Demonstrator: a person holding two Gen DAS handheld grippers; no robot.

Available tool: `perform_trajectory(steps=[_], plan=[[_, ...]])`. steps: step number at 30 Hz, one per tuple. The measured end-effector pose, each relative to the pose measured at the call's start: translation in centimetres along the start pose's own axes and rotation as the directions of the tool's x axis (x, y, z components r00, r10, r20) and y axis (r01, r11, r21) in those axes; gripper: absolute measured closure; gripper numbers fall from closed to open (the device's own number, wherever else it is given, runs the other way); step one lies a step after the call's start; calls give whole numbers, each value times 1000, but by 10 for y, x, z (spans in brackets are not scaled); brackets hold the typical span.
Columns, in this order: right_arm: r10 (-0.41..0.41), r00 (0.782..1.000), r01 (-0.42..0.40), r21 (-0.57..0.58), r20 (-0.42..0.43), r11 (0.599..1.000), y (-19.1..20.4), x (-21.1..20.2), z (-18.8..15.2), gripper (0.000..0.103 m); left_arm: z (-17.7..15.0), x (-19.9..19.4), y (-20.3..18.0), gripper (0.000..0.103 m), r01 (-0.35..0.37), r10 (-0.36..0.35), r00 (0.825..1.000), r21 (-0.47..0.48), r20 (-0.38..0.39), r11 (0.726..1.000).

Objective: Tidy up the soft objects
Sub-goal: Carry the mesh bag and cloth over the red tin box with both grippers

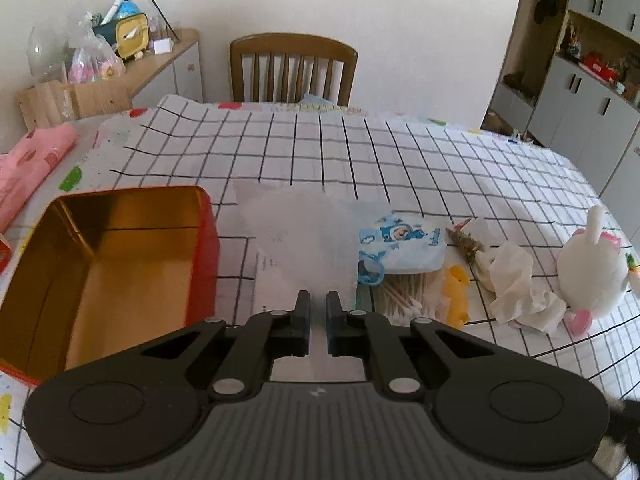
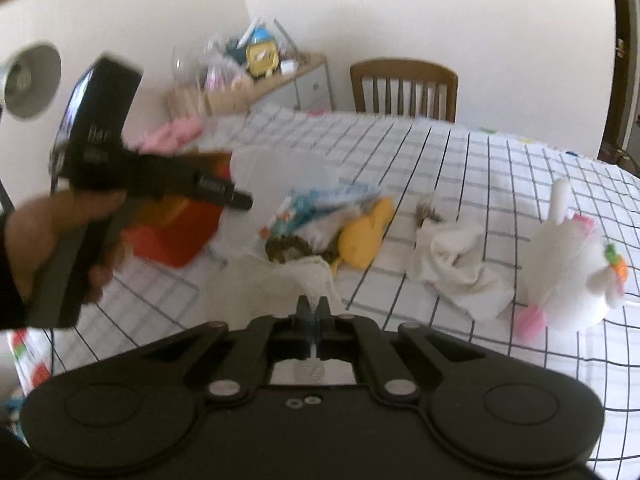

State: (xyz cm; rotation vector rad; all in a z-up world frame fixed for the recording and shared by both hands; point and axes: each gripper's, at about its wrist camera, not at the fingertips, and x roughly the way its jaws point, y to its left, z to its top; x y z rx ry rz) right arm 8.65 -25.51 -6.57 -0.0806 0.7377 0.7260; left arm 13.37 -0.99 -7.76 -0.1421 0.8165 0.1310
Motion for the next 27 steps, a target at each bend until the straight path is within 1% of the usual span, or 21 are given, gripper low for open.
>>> perform_trajectory(steps=[3,10,16,20,27], plan=[[12,999,-13,30,38,999,-2,-13,7,102,0,-11,6,96,4,-4,1000,-9,6,1000],[63,995,-71,107,80,992,-9,-29,21,102,-4,-37,17,96,23,-22,1000,-28,6,999],[109,987,-125,131,122,984,-4,-38,38,102,-7,-55,29,96,49,-50,999,-54,-2,997],[134,980,-156,150,150,976,-3,-42,53,102,-2,-66,39,96,64,-64,998,-54,8,996],[137,974,-164,147,179,975,9,-36,75,102,16,-78,62,96,89,-87,996,-54,29,995]])
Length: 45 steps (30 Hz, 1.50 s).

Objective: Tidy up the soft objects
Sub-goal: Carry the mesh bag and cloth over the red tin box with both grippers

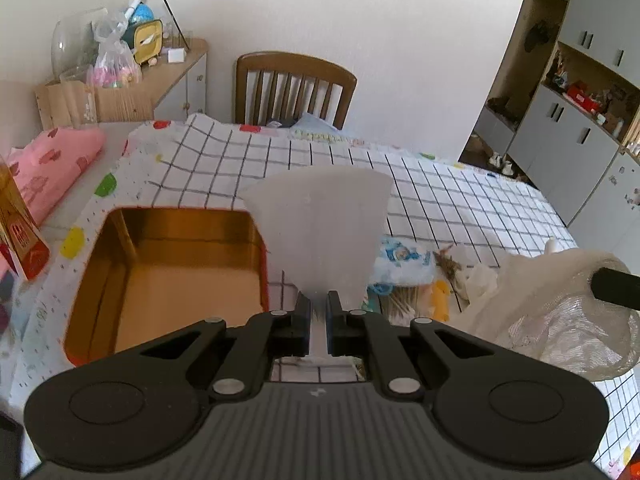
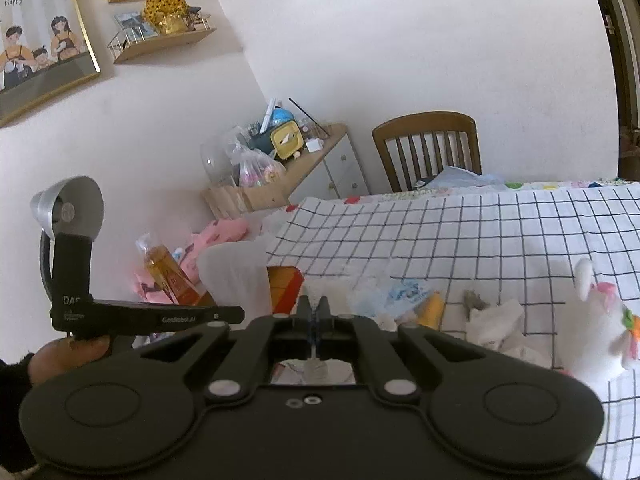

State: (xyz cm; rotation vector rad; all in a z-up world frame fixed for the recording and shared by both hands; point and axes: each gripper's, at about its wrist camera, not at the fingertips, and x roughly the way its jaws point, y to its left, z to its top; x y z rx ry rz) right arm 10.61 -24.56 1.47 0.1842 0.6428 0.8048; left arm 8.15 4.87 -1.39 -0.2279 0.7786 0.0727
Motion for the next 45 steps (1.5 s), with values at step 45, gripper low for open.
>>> perform_trajectory(steps=[45], plan=[[86,996,-84,-129,15,988,122,158,68,102,47,-12,133,96,-46,47,999,28,-19,999]])
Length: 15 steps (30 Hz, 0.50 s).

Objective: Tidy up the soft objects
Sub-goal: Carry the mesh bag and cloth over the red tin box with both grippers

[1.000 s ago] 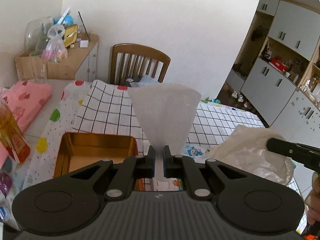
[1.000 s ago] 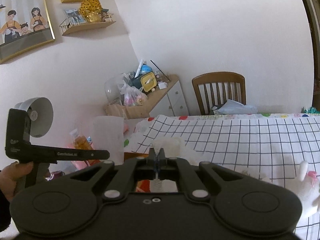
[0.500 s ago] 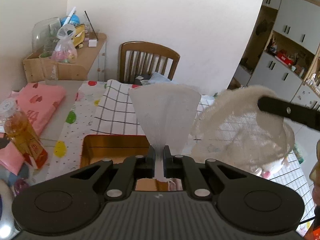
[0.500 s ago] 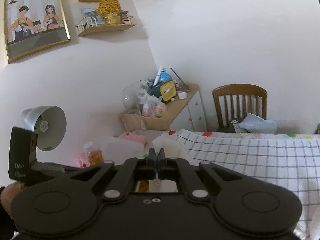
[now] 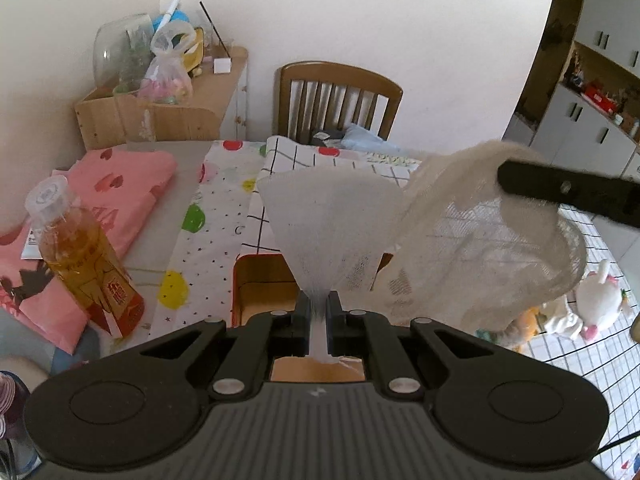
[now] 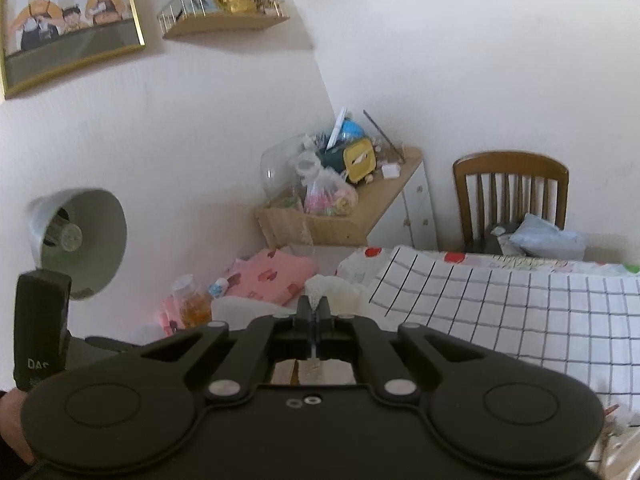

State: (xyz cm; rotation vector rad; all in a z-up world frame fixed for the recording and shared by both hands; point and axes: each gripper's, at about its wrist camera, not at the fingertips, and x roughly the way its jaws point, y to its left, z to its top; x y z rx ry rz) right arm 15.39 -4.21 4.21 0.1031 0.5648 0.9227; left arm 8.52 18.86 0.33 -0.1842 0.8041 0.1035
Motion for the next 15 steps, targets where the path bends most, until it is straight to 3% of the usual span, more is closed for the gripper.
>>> perform_trajectory(steps=[6,15], plan=[[-23,995,23,-6,-97,1000,1,37,-22,102,-9,35,3,96,11,-9,997,34,-74,999],[-60,966,58,-13,-251,998,-6,78,-58,102,-24,84,9,96,30,-19,977,47,-213,998]])
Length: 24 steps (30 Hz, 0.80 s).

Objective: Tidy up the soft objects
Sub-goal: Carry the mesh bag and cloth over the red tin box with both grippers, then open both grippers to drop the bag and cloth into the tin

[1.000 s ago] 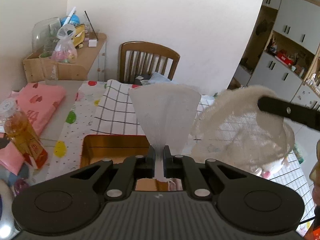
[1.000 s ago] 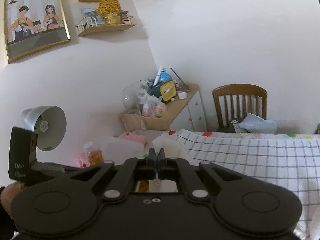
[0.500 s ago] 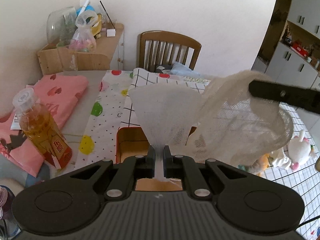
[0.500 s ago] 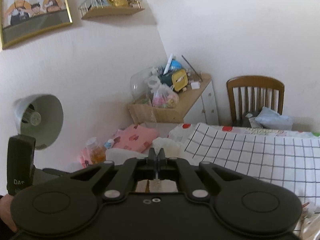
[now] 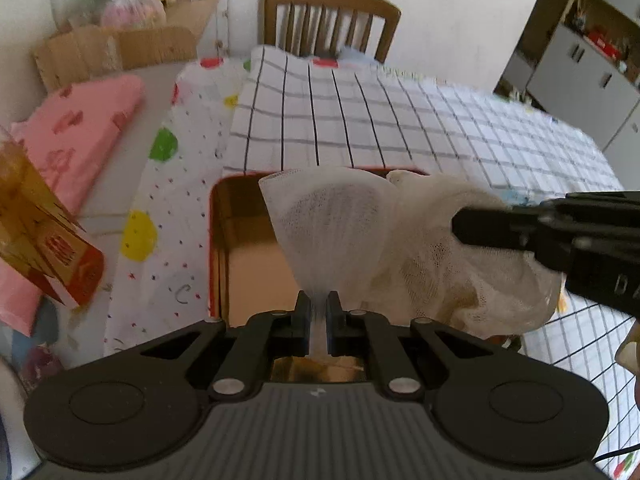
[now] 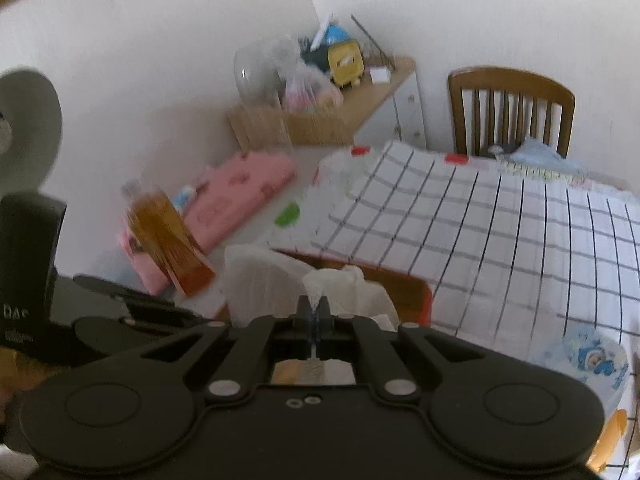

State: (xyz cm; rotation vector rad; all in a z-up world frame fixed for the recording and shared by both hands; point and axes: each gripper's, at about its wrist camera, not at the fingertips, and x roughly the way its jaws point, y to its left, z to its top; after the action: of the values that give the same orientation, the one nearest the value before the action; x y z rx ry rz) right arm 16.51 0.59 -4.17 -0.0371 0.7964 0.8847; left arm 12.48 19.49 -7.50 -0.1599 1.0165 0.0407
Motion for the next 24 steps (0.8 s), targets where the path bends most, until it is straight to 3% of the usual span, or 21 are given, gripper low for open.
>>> perform_trajectory(steps=[11,24], plan=[[-35,989,22,-88,-144,996,6,35,-25,96,2,29,-2,96,-5,7,997,23,-81,1000],[-51,972,26,-109,-231,994,3,50,-38,84,2,37,-6,95,-30,33,995,35,-89,999]])
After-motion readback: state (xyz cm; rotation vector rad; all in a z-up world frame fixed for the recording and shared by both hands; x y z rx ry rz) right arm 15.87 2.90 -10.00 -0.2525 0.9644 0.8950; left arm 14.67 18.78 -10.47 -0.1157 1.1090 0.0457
